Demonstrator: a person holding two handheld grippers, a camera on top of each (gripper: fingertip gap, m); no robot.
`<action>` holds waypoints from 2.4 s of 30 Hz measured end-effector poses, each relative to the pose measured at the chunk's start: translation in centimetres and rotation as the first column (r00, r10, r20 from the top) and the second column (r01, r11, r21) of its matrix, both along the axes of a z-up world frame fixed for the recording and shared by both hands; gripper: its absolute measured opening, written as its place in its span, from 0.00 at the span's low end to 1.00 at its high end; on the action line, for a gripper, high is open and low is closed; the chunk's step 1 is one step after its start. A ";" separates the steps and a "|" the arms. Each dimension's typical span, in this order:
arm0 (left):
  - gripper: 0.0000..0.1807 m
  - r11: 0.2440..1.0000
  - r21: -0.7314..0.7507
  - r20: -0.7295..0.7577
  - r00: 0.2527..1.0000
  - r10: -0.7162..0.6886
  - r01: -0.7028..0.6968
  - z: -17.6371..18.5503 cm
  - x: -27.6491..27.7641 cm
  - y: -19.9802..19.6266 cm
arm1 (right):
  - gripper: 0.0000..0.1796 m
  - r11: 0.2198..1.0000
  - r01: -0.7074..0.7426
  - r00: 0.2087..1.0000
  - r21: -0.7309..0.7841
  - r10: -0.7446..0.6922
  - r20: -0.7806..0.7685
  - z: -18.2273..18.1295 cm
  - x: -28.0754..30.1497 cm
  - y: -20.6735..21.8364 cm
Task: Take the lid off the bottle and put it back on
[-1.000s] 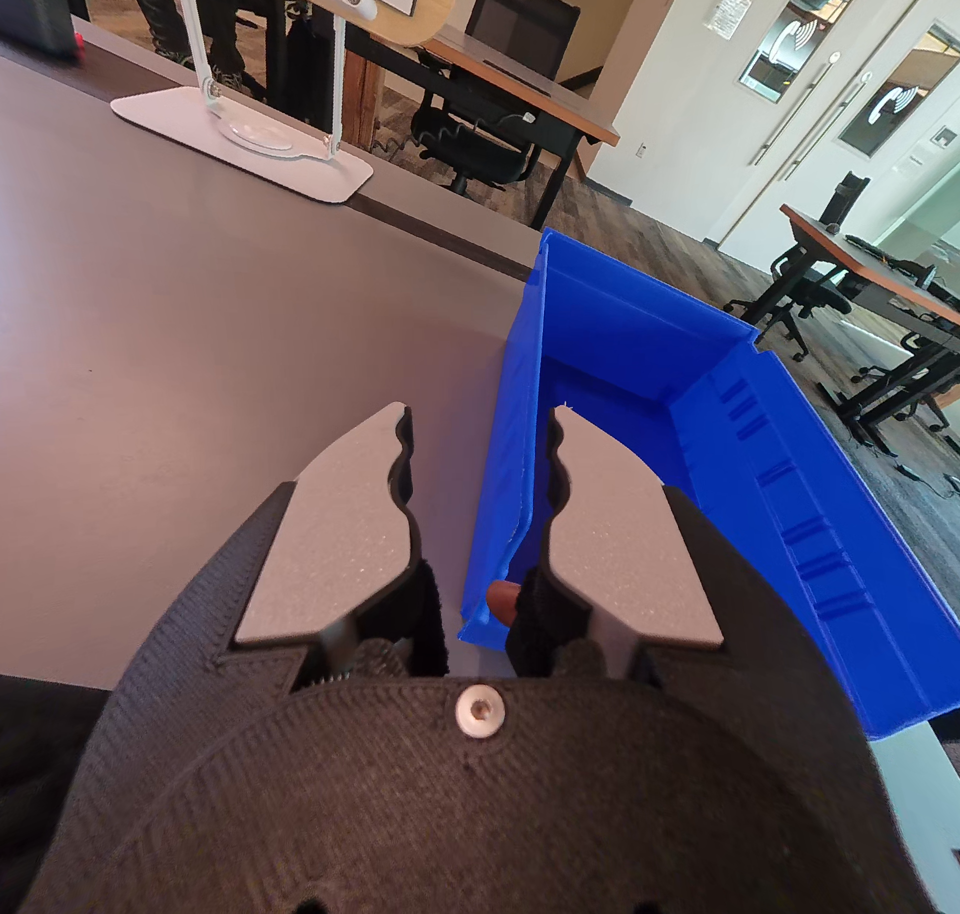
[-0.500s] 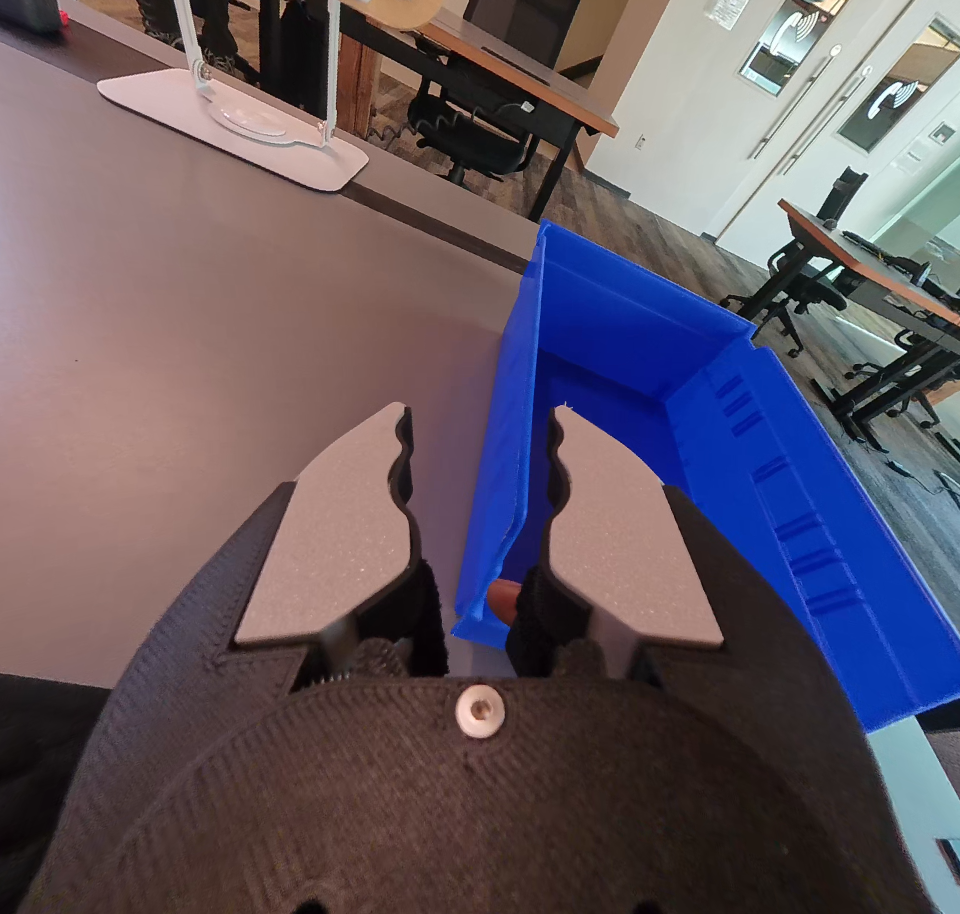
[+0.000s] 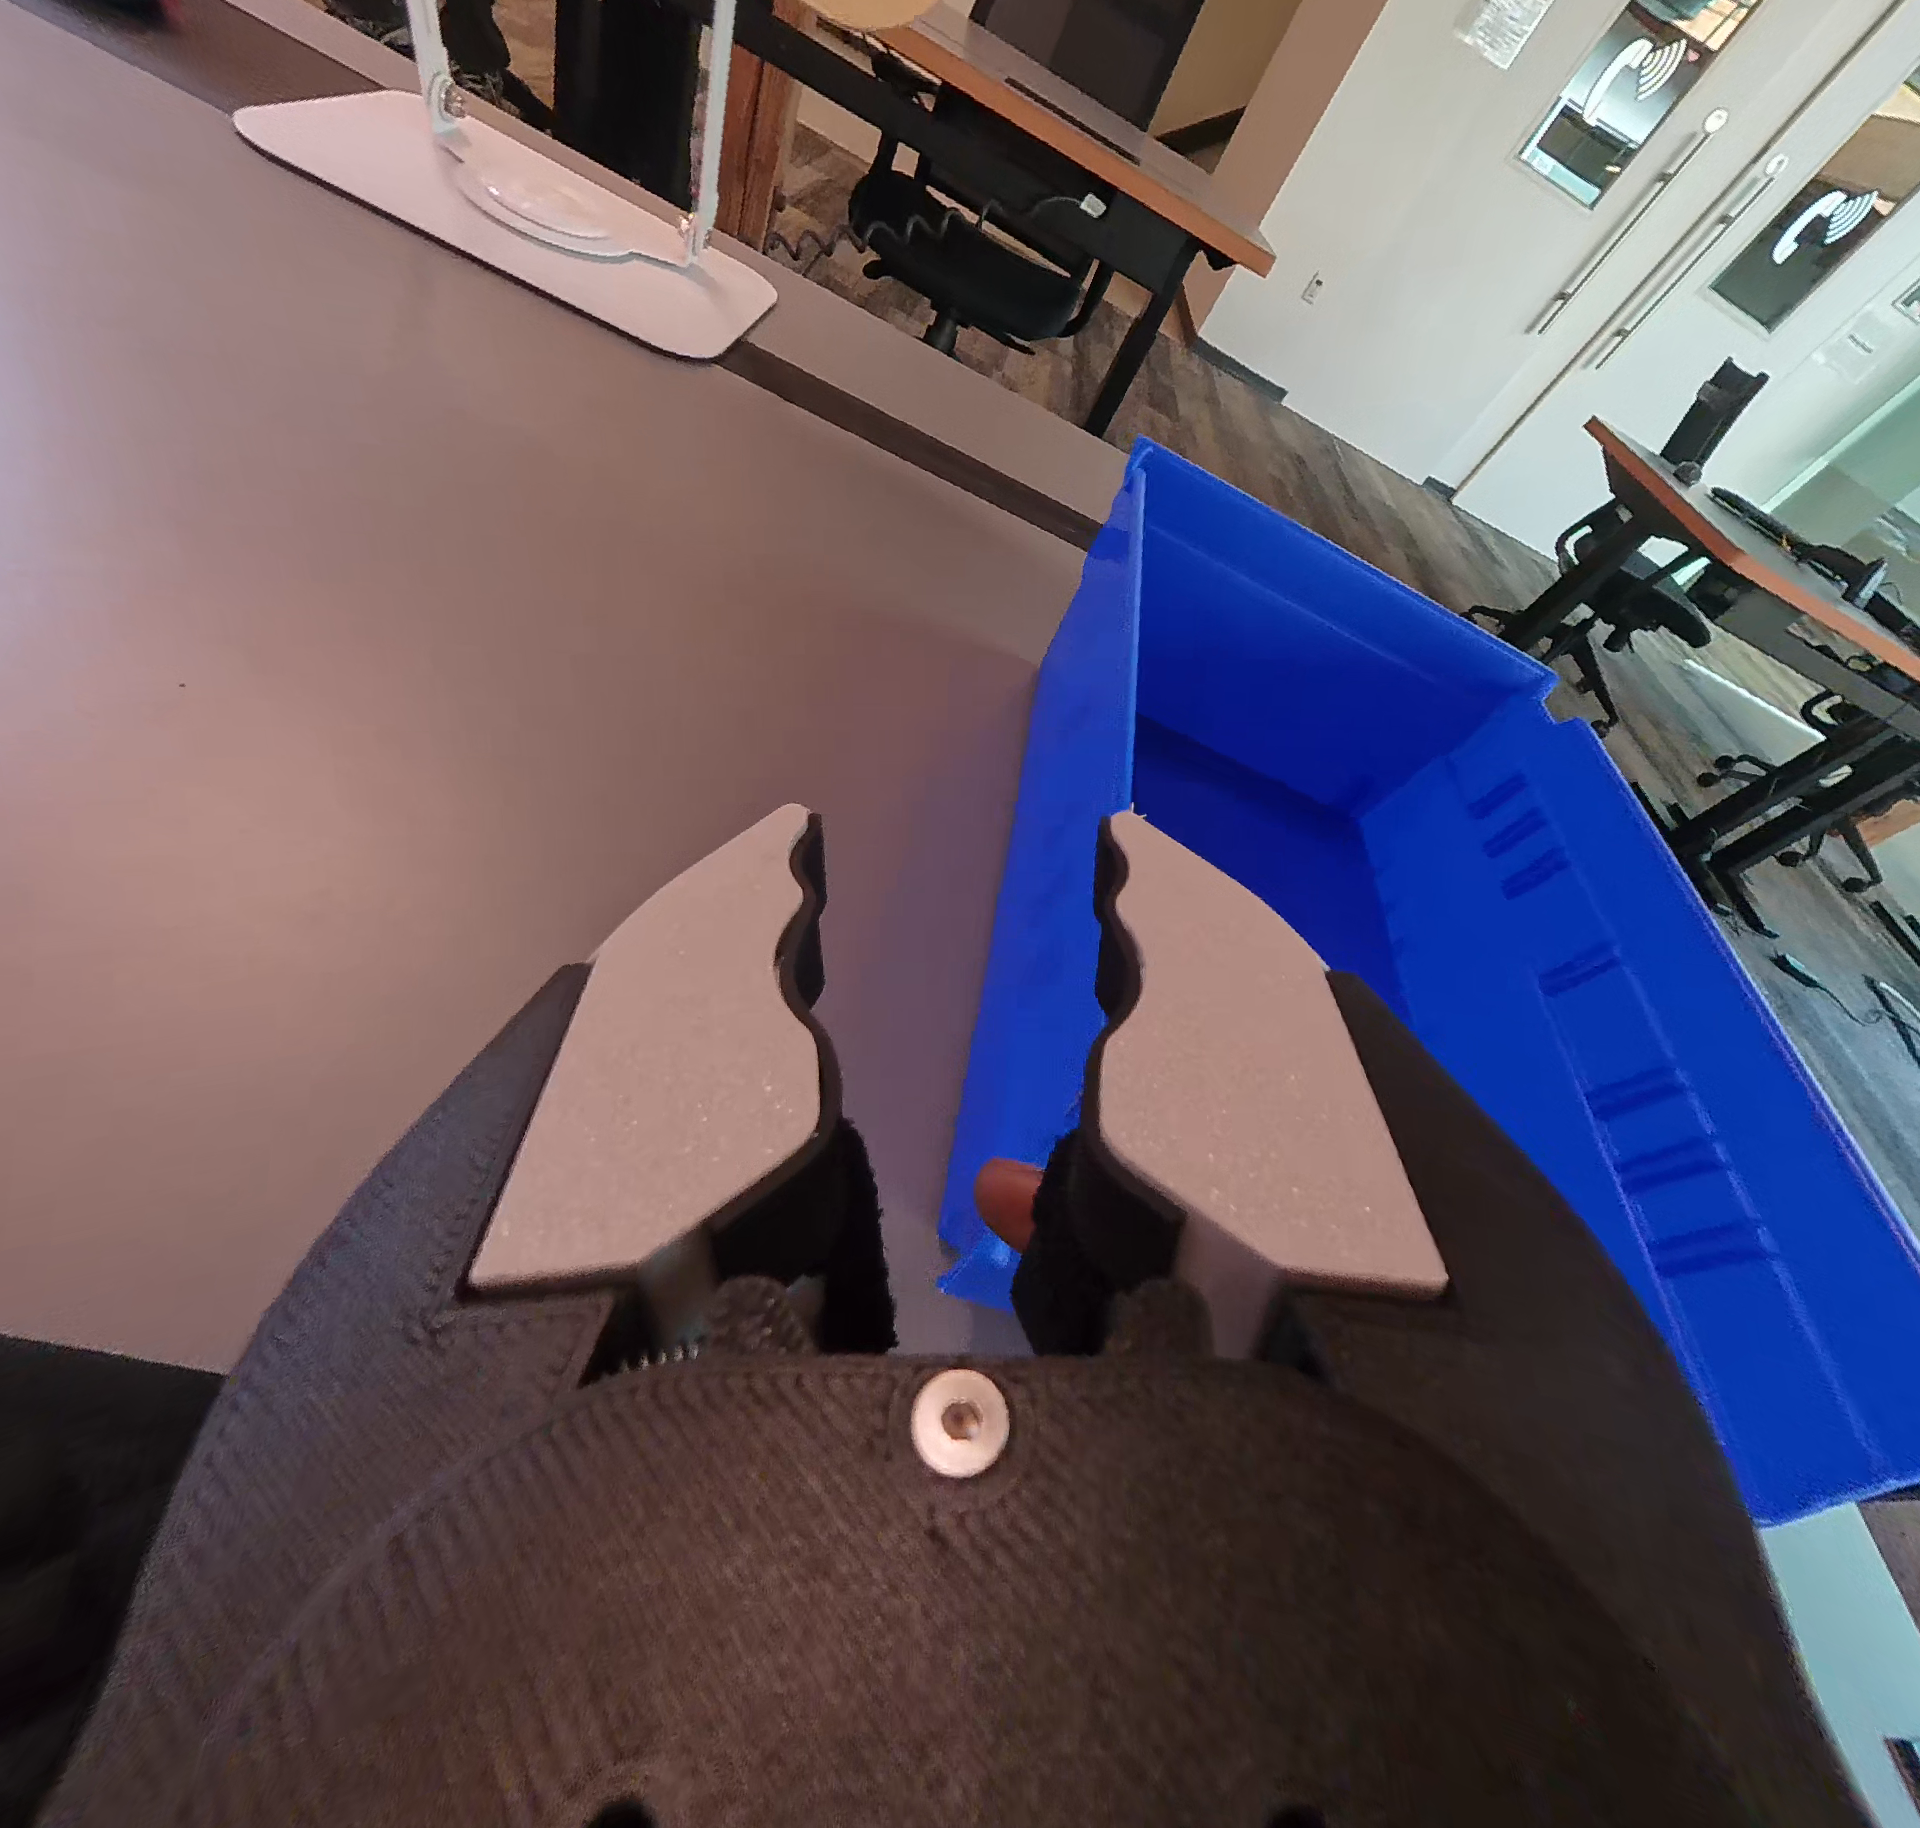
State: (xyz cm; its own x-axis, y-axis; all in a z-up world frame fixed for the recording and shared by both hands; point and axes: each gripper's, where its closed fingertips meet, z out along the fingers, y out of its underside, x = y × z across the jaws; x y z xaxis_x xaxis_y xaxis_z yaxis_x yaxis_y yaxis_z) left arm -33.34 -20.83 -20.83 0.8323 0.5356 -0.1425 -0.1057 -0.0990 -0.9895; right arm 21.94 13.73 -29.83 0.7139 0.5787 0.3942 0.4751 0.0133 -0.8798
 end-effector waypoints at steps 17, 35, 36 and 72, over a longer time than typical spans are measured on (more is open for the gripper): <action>0.78 0.984 -0.061 0.122 0.977 0.175 -0.168 -5.0 -3.2 3.7 | 0.28 1.000 -0.008 1.000 0.023 0.008 0.029 0.1 -0.1 0.0; 0.56 0.965 0.147 -0.046 0.973 0.224 -0.216 1.6 -2.4 2.0 | 0.28 0.999 -0.014 0.999 0.029 0.013 0.043 -0.2 0.0 0.1; 0.56 0.967 0.163 -0.078 0.975 0.209 -0.194 3.1 -1.4 2.1 | 0.28 0.999 -0.016 0.999 0.028 0.015 0.045 -0.2 -0.1 0.1; 0.57 0.623 0.012 0.064 0.622 -0.781 0.782 -4.9 31.9 21.8 | 0.29 0.993 -0.118 0.986 0.032 0.121 -0.116 1.8 -0.9 -1.1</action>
State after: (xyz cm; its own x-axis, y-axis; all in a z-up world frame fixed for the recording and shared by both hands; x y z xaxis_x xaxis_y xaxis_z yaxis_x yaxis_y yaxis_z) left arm -1.45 0.99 -25.75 0.9431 -0.3220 -0.0827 -0.0946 -0.0215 -0.9953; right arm 21.01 12.60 -28.00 0.6828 0.6535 0.3267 0.3618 0.0862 -0.9283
